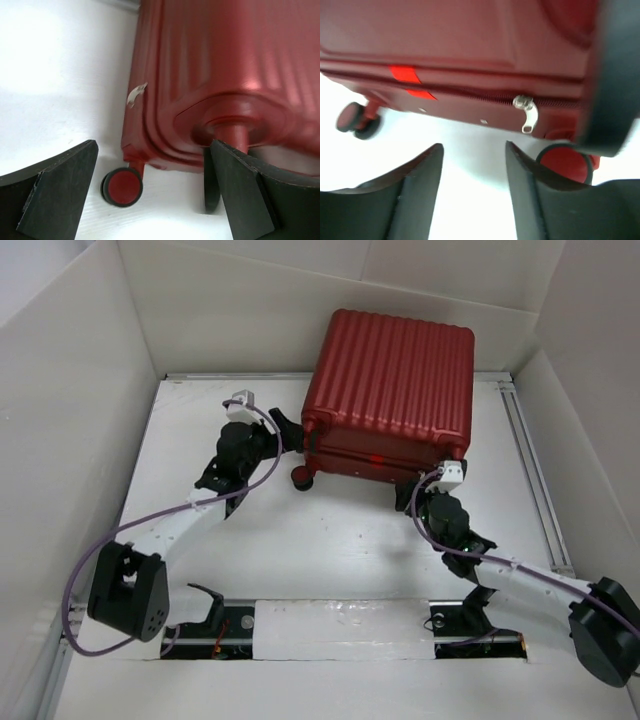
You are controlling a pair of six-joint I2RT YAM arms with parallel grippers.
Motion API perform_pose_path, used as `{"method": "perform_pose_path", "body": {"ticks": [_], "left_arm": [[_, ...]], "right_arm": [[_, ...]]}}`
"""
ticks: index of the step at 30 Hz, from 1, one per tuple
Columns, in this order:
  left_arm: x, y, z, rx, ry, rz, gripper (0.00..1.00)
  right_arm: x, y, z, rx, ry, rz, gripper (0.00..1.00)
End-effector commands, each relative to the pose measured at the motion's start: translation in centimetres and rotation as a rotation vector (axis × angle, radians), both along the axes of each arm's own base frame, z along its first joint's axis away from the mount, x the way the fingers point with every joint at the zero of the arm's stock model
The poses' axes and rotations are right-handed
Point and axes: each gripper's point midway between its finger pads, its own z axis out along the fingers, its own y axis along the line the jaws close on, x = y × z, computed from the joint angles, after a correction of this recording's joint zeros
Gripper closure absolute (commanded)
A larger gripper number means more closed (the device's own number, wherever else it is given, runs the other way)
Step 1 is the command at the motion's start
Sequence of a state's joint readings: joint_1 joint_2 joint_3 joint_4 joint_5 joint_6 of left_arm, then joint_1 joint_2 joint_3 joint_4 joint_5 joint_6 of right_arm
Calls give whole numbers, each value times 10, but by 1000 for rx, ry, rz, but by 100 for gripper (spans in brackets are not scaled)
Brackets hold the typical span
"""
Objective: Pack the luggage
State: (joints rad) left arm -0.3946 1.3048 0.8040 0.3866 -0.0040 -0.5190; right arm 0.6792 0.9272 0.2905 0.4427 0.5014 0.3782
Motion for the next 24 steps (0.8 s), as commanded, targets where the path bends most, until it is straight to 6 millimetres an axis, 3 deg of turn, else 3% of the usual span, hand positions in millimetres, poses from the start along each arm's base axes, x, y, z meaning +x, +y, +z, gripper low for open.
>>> {"method": "perform_pose_path", "body": {"ticks": [1, 3, 6, 9, 10, 12, 15, 17, 19, 20, 24], "left_arm": [[-29, -28, 98, -154, -271, -147, 4], [-31, -27, 97, -158, -256, -146, 4], [-29, -32, 102, -152, -235, -165, 2], [-23, -44, 81, -117, -175, -218, 2], [-22, -50, 85, -123, -178, -248, 2], [-17, -57, 66, -102, -129, -273, 2], [-15, -64, 59, -95, -118, -311, 4], [-14, -68, 66, -103, -133, -331, 4], [-13, -73, 65, -82, -143, -344, 5], [-15, -76, 58, -66, -127, -357, 5], [-20, -93, 60, -16, -148, -378, 5]], "right_arm": [[9, -2, -3, -7, 25, -36, 38], [12, -4, -13, -20, 61, -50, 35], [21, -14, -9, -9, 54, -105, 35], [28, -29, -4, 3, 35, -159, 35], [32, -38, -4, -8, 36, -174, 35], [36, -42, -11, -19, 54, -167, 35], [46, -47, 0, -16, 15, -152, 35], [54, -49, 6, -28, -19, -120, 36], [61, -40, 16, -28, -45, -68, 38], [62, -38, 20, -43, -56, -51, 38], [58, -41, 35, -42, -102, -55, 39]]}}
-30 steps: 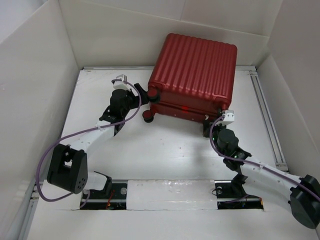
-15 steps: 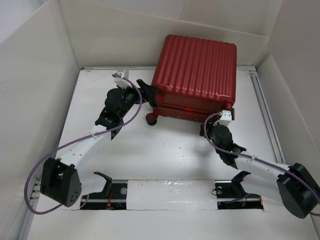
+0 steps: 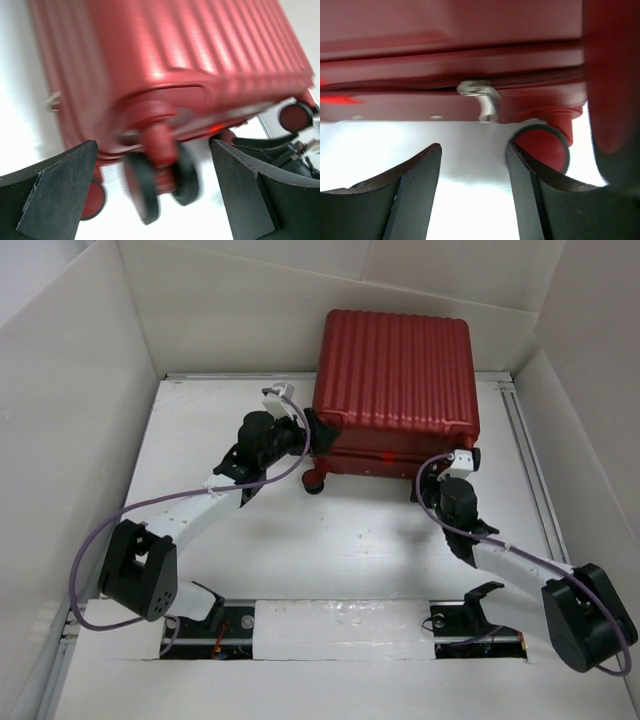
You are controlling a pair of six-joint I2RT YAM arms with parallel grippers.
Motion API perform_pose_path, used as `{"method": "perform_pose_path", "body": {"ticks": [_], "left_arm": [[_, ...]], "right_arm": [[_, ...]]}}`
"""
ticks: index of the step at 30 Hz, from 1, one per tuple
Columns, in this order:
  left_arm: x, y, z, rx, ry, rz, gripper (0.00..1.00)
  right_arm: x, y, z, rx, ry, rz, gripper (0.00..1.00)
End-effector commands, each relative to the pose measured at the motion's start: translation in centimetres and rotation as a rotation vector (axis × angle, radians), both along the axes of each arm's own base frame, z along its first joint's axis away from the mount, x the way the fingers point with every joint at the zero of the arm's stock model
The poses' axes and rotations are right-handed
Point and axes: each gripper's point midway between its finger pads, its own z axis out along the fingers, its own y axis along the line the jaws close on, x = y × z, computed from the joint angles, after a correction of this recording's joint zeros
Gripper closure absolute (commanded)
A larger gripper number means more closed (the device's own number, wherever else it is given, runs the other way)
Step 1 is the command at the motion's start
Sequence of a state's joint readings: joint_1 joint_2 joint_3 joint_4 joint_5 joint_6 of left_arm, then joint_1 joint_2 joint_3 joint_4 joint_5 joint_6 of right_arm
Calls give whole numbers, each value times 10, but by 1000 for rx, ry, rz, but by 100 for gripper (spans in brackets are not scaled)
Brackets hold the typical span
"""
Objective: Pack the luggage
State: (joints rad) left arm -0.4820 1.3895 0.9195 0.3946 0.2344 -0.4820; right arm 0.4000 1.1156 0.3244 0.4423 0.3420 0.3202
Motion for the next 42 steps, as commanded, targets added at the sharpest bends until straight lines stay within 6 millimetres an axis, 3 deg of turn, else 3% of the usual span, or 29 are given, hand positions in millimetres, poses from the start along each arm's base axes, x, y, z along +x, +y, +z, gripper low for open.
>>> {"method": "perform_pose_path", "body": {"ticks": [1, 2, 5, 8, 13, 20, 22, 26, 31, 36, 37, 39, 40, 42], "left_arm": [[-6, -21, 37, 0, -120, -62, 5], [-6, -21, 35, -2, -123, -62, 5], [-6, -27, 27, 3, -109, -80, 5], [0, -31, 25, 3, -91, -79, 7], [-2, -35, 30, 3, -91, -88, 10], [-3, -37, 24, 11, -89, -102, 19], [-4, -41, 23, 0, -82, -125, 27], [-4, -41, 16, 4, -73, -125, 31], [-2, -40, 16, 6, -74, -114, 31], [-4, -41, 16, 5, -73, -124, 31], [-4, -41, 16, 5, -73, -124, 34], [-4, -41, 16, 5, -73, -124, 38], [-4, -41, 16, 5, -73, -124, 40], [-3, -41, 18, 0, -82, -123, 50]], "right_arm": [[19, 10, 78, 43, -251, 43, 37], [15, 6, 88, 53, -284, 30, 33], [7, -5, 92, 50, -313, 2, 30], [11, -15, 103, 58, -344, -19, 30], [29, -20, 86, 63, -276, -35, 34], [18, -24, 67, 117, -260, -67, 42], [20, -24, 67, 106, -259, -65, 46], [18, -32, 61, 110, -235, -116, 45], [3, -37, 60, 120, -249, -130, 33], [20, -33, 60, 93, -212, -102, 33], [26, -32, 55, 75, -198, -91, 38], [33, -21, 60, 70, -211, -31, 45], [37, -17, 66, 76, -222, -17, 54], [42, -14, 69, 74, -238, -6, 64]]}}
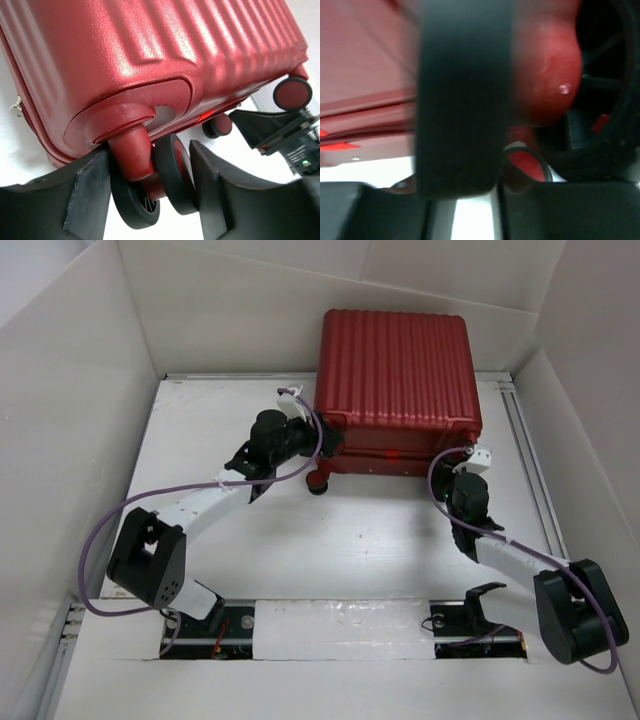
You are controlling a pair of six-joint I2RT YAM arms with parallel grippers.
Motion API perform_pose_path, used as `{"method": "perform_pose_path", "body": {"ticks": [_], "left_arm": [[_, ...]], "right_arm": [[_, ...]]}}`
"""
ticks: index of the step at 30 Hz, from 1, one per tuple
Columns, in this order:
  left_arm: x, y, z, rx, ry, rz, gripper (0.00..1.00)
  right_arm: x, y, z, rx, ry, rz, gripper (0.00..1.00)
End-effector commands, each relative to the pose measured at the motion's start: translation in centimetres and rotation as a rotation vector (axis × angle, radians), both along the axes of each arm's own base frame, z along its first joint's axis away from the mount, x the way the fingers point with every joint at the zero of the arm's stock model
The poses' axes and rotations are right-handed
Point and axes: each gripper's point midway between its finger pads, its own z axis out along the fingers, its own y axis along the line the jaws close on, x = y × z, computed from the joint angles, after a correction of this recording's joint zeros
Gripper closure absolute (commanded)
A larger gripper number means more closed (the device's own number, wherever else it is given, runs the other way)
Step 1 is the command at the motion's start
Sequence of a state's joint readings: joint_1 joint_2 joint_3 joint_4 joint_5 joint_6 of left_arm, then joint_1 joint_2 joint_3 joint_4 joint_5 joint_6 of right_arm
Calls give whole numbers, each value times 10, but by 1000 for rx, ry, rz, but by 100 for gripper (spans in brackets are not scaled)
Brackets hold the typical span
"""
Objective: Pack the luggage
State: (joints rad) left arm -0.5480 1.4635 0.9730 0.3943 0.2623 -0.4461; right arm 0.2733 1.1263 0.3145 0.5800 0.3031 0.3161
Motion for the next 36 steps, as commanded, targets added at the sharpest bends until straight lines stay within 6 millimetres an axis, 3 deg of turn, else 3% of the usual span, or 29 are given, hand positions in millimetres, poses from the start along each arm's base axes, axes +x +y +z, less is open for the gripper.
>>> {"method": "perform_pose_path", "body": {"ticks": [1, 3, 6, 9, 10, 13, 14, 15, 18, 19, 21, 22, 23, 24, 25, 26, 28, 29, 30, 32, 33, 34, 35, 36], "left_arm": [[3, -8, 26, -36, -77, -33, 55], [3, -8, 26, -36, -77, -33, 63], [3, -8, 26, -36, -77, -33, 82], [3, -8, 27, -46, -92, -33, 98], [-1, -11, 26, -51, -91, -62, 100], [-4, -23, 18, -95, -50, -111, 100], [-8, -29, 27, -115, -61, -137, 100], [-14, -39, 21, -109, -48, -161, 100], [-29, -65, 31, -106, -73, -198, 100], [-33, -68, 25, -90, -53, -197, 100], [-32, -66, 29, -68, -69, -169, 100], [-33, -62, 42, -82, -94, -159, 100], [-34, -58, 41, -72, -84, -144, 100], [-32, -54, 41, -68, -87, -117, 100], [-29, -43, 46, -74, -97, -94, 100], [-27, -39, 50, -87, -96, -82, 100], [-26, -32, 51, -84, -97, -61, 100], [-22, -25, 50, -74, -91, -29, 100], [-22, -20, 51, -67, -87, -8, 100], [-19, -10, 55, -56, -104, 48, 100], [-17, -7, 48, -45, -95, 64, 100], [-18, -4, 56, -53, -109, 75, 100], [-17, 2, 42, -44, -81, 95, 100], [-15, 9, 43, -45, -83, 111, 100]], "right_arm": [[21, 19, 48, 23, -146, 90, 68], [23, 20, 58, 35, -196, 90, 79], [21, 19, 57, 28, -210, 91, 99], [15, 26, 56, 24, -224, 105, 100], [14, 29, 65, 33, -256, 108, 100], [6, 65, 58, 40, -237, 206, 100], [-3, 90, 59, 50, -242, 265, 100], [-9, 103, 55, 76, -236, 287, 100], [-31, 149, 51, 119, -244, 363, 100], [-35, 153, 48, 114, -236, 356, 100], [-41, 145, 31, 80, -166, 292, 100], [-38, 128, 28, 67, -146, 220, 100], [-36, 116, 37, 75, -159, 196, 90], [-26, 86, 29, 70, -116, 122, 78], [-25, 77, 25, 78, -98, 126, 64], [-25, 62, 29, 98, -107, 98, 43], [-20, 25, 25, 116, -91, 6, 31], [-23, 20, 21, 132, -88, 11, 27], [-22, 13, 30, 144, -115, 2, 23], [-20, -1, 25, 150, -102, -3, 22], [-16, -3, 32, 149, -115, 8, 21], [-12, -4, 26, 122, -90, 30, 21], [-7, -10, 26, 110, -81, 37, 21], [0, -1, 35, 114, -86, 108, 21]]}}
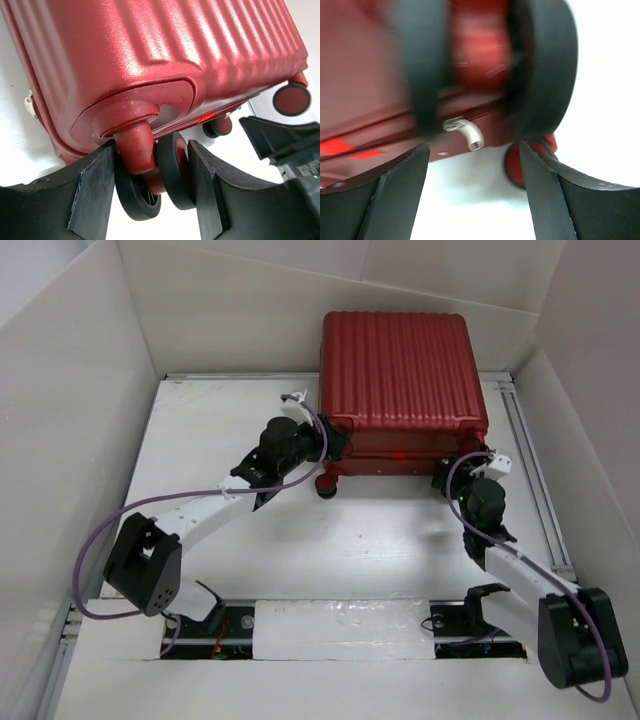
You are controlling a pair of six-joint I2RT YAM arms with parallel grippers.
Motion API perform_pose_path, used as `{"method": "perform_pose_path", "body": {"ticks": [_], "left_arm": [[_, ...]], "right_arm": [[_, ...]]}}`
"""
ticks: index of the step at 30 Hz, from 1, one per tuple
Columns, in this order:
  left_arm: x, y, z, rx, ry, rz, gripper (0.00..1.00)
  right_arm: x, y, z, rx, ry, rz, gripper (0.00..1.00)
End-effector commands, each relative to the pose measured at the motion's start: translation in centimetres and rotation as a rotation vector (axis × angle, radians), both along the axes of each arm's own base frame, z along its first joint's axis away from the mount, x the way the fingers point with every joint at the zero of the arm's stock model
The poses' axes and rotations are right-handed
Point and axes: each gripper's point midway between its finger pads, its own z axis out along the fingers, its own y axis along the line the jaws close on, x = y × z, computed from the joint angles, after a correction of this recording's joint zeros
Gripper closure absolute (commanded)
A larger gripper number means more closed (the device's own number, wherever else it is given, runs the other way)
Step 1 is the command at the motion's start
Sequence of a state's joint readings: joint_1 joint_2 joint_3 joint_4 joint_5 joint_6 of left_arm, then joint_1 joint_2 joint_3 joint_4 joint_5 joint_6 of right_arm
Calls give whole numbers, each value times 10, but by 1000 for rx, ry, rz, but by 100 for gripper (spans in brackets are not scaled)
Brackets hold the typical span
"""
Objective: Pack the luggage
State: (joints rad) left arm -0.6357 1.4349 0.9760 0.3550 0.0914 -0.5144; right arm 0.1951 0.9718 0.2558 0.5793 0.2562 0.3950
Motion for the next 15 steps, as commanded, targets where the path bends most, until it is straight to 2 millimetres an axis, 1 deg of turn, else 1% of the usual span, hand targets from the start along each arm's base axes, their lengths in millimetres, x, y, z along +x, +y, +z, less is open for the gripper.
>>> {"method": "perform_pose_path", "body": {"ticks": [1, 2, 3, 4, 5, 6, 7, 9, 11, 12, 13, 14, 15], "left_arm": [[-5, 23, 40, -50, -108, 31, 100], [-6, 26, 31, -45, -97, 28, 100], [-3, 33, 30, -54, -88, 43, 100], [-1, 37, 28, -54, -90, 54, 100], [-2, 35, 31, -63, -98, 39, 100], [-3, 36, 24, -56, -87, 39, 100], [-5, 34, 24, -58, -85, 25, 100], [-10, 29, 26, -79, -88, -12, 100], [-11, 25, 32, -96, -107, -37, 100], [-14, 24, 28, -99, -92, -47, 100], [-16, 21, 31, -109, -102, -67, 100], [-17, 22, 26, -104, -92, -67, 100], [-18, 20, 29, -111, -100, -78, 100]], "right_arm": [[16, 19, 2, -8, 33, 173, 21], [18, 18, 1, -5, 29, 177, 21], [22, 17, 6, -15, 10, 179, 21], [24, 19, 7, -13, 2, 193, 21], [27, 17, 5, -24, 8, 194, 21], [30, 15, 7, -23, -6, 196, 21], [31, 20, 10, -30, -22, 227, 23], [36, 19, 16, -30, -60, 228, 28], [37, 24, 20, -37, -85, 257, 32], [37, 26, 22, -38, -111, 269, 35], [38, 27, 30, -39, -143, 278, 40], [35, 32, 26, -37, -144, 308, 44], [35, 36, 29, -37, -160, 331, 51]]}}
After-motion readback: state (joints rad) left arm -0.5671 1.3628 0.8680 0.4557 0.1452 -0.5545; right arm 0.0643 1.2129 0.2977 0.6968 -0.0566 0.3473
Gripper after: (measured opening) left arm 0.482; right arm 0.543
